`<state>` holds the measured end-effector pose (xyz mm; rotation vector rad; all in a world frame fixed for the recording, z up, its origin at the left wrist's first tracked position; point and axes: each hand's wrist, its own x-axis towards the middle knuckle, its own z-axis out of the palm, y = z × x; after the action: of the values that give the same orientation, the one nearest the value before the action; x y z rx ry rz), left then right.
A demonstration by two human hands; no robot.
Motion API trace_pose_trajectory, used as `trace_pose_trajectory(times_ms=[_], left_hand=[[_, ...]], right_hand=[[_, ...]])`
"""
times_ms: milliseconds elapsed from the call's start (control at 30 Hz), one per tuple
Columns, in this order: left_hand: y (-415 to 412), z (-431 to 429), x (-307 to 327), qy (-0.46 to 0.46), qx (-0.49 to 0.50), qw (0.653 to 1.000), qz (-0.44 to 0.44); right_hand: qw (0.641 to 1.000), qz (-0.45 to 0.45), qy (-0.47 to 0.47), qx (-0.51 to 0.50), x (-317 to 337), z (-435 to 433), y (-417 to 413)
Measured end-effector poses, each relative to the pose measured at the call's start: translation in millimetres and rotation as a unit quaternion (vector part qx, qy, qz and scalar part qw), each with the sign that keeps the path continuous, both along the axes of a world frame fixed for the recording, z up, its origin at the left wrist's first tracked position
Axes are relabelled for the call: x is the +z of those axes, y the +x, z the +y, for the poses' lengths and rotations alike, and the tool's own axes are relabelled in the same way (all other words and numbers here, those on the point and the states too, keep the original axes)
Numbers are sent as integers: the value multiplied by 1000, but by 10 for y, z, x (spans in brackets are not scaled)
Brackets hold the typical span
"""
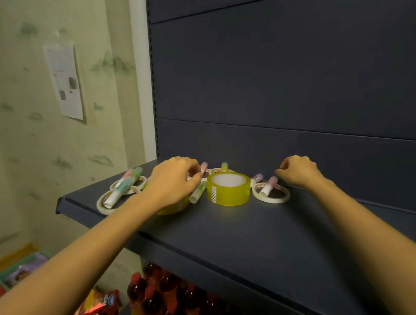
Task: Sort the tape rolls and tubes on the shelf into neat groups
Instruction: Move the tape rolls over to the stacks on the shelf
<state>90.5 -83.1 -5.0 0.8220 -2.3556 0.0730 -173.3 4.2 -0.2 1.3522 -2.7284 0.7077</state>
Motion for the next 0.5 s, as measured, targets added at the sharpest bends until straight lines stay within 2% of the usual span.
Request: trace_pose_trajectory(times_ms=[133, 233, 333, 500], left_hand=[[-300, -231, 91, -48, -25, 998, -34], [-515, -333, 171, -52, -46, 997, -38], [-739, -441, 211, -50, -62, 996, -44], [-1174, -631, 258, -8, -86, 991, -100]], right_hand=[[999, 5, 37, -35, -84, -322, -90], [993, 52, 83, -65, -195, -470, -83], [990, 61, 105, -75, -257, -577, -109], [997, -15, 33, -69, -175, -530, -198]])
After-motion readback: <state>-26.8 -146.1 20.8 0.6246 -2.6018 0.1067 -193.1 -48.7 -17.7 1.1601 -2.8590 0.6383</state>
